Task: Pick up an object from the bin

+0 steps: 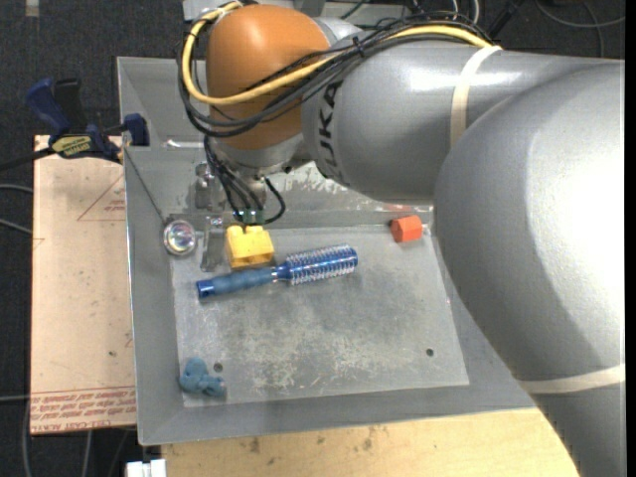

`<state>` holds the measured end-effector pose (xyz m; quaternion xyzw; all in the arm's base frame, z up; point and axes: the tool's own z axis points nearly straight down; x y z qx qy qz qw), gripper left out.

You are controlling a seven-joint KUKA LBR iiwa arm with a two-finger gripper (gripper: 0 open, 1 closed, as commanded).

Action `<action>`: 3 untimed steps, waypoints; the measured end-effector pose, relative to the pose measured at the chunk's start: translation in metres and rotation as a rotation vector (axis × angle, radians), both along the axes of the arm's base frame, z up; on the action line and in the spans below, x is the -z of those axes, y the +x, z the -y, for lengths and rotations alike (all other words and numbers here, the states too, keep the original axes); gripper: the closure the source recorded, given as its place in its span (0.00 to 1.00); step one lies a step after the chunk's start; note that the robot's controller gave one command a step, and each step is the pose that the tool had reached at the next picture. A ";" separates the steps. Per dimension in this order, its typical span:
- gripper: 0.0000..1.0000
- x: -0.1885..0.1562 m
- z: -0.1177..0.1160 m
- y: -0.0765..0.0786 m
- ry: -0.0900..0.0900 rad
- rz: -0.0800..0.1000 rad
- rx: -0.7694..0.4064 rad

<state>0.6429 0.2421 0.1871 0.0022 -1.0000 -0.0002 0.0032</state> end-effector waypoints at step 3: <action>1.00 0.113 0.100 -0.014 0.005 0.018 -0.087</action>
Offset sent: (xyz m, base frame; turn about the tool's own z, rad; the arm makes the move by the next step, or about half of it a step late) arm -0.0494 -0.0867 -0.0373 -0.1112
